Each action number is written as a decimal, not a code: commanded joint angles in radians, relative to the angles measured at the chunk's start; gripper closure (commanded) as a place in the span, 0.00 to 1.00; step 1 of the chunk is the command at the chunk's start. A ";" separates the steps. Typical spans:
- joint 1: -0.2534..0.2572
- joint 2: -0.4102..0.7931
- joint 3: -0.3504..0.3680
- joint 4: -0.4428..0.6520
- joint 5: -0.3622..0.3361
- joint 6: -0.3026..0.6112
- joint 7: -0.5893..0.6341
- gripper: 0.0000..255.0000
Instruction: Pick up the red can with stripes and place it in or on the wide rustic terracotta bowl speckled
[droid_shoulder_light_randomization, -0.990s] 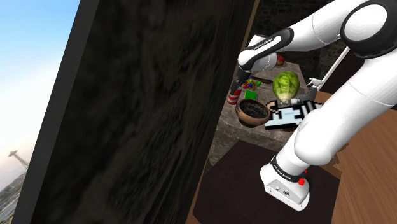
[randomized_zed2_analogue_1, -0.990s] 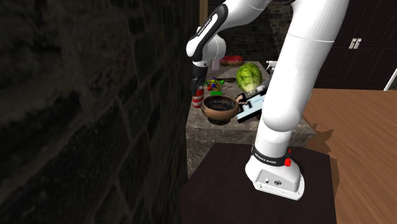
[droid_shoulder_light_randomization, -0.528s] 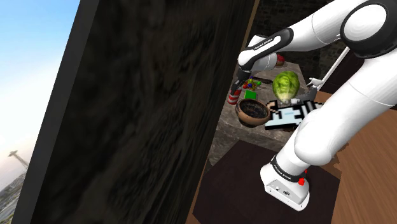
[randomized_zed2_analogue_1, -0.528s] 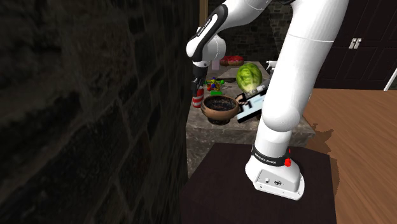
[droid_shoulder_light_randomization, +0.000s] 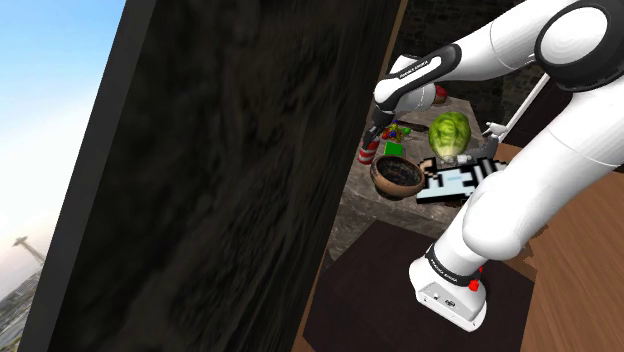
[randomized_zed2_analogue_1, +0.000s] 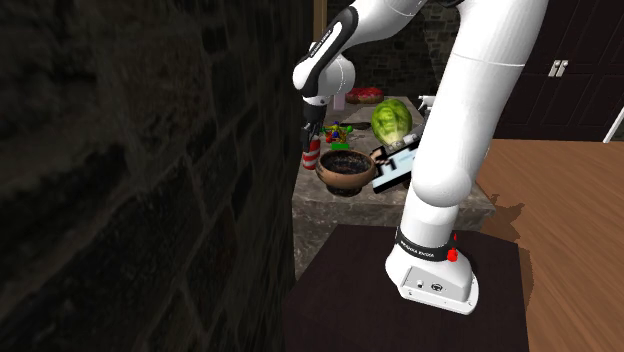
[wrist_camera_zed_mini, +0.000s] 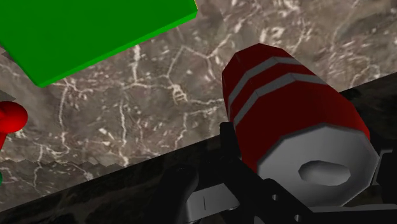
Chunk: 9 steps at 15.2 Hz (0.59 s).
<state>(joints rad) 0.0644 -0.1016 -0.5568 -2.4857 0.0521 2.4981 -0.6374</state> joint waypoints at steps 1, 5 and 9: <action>-0.002 -0.012 0.002 0.004 -0.011 -0.014 0.009 1.00; -0.010 -0.056 0.011 0.024 -0.048 -0.072 0.039 1.00; -0.018 -0.096 0.021 0.048 -0.075 -0.131 0.063 1.00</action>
<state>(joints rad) 0.0488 -0.1891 -0.5367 -2.4435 -0.0174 2.3806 -0.5776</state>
